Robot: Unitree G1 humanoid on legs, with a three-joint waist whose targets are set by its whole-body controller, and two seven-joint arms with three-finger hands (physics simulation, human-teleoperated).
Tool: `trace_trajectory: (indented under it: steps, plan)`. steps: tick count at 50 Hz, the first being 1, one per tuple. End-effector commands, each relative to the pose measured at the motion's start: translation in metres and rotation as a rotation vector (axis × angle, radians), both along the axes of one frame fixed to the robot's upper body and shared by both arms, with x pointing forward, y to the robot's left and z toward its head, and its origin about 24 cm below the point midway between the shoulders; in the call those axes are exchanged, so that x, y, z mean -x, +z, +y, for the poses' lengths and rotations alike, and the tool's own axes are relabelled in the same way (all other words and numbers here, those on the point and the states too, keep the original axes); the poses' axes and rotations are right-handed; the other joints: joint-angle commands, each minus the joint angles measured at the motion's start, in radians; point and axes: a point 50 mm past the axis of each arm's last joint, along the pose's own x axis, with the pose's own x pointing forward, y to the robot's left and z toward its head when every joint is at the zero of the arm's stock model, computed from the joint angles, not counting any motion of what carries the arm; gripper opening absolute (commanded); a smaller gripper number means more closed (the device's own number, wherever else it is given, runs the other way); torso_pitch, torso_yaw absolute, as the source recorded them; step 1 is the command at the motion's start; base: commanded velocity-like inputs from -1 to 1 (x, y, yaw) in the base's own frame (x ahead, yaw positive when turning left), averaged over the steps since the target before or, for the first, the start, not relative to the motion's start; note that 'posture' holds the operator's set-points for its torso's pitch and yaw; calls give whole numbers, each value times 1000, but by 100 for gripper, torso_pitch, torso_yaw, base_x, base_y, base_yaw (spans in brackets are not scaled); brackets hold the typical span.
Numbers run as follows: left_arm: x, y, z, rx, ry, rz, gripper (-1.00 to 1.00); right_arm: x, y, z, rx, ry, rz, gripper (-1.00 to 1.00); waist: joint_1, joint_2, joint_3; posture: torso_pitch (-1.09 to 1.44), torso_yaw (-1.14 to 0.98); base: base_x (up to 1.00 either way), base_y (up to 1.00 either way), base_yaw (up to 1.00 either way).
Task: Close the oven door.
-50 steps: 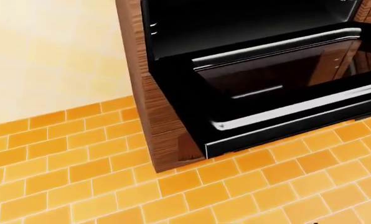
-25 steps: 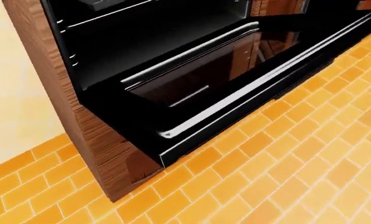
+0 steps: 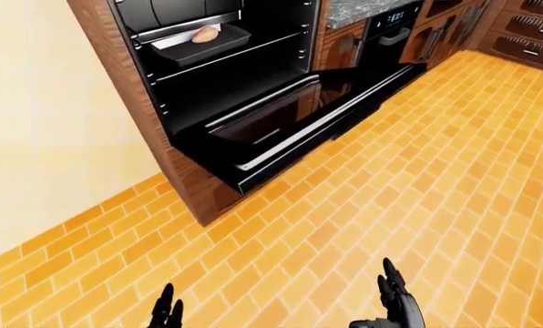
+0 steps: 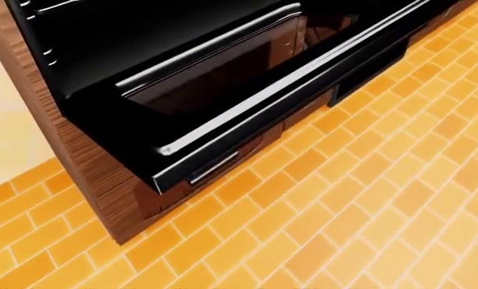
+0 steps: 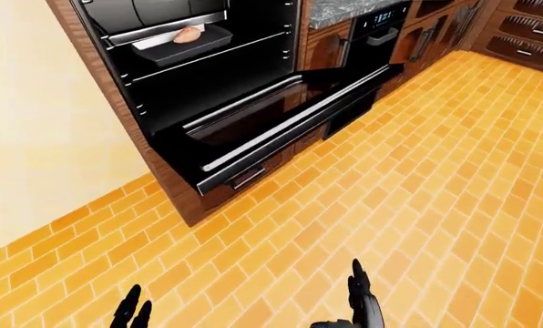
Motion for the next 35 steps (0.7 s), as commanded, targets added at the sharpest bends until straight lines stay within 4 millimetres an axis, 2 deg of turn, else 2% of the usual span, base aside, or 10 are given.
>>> trace_trajectory:
  steps: [1, 8, 9, 11, 16, 21, 26, 27, 31, 35]
  plan:
    - [-5, 5, 4, -24, -2, -36, 100, -8, 8, -4, 18, 0, -58, 100, 0, -2, -11, 0, 0, 0, 0, 0]
    - [-5, 5, 4, -23, -1, -36, 100, -8, 7, -4, 10, 2, -56, 100, -4, 1, -21, 0, 0, 1, 0, 0]
    - [-4, 5, 4, -23, -1, -35, 100, -8, 7, -4, 10, 4, -55, 100, -4, 6, -37, 0, 0, 5, 2, 0]
    - [-5, 5, 5, -23, -1, -36, 100, -8, 7, -4, 8, 4, -54, 100, -3, 14, -13, 0, 0, 7, 5, 0]
    - [-5, 5, 4, -23, -1, -37, 100, -8, 7, -4, 7, 6, -55, 100, 3, 55, -10, 0, 0, 8, 6, 0]
    - [-4, 5, 4, -23, -1, -36, 100, -8, 7, -4, 7, 7, -55, 100, 2, 36, -11, 0, 0, 9, 9, 0]
    - [-5, 5, 4, -23, 0, -37, 100, -8, 7, -4, 4, 5, -56, 100, -10, -51, 13, 0, 0, 16, 25, 0]
    - [-5, 5, 4, -23, 1, -37, 100, -8, 7, -4, 4, 6, -56, 100, -15, -11, 4, 0, 0, 16, 25, 0]
    - [-5, 5, 5, -24, 1, -36, 100, -8, 7, -4, 3, 5, -56, 100, -13, -30, -6, 0, 0, 16, 25, 0]
    - [-4, 5, 5, -23, 1, -36, 100, -8, 7, -3, 0, 7, -57, 100, -15, 13, 5, 0, 0, 16, 25, 0]
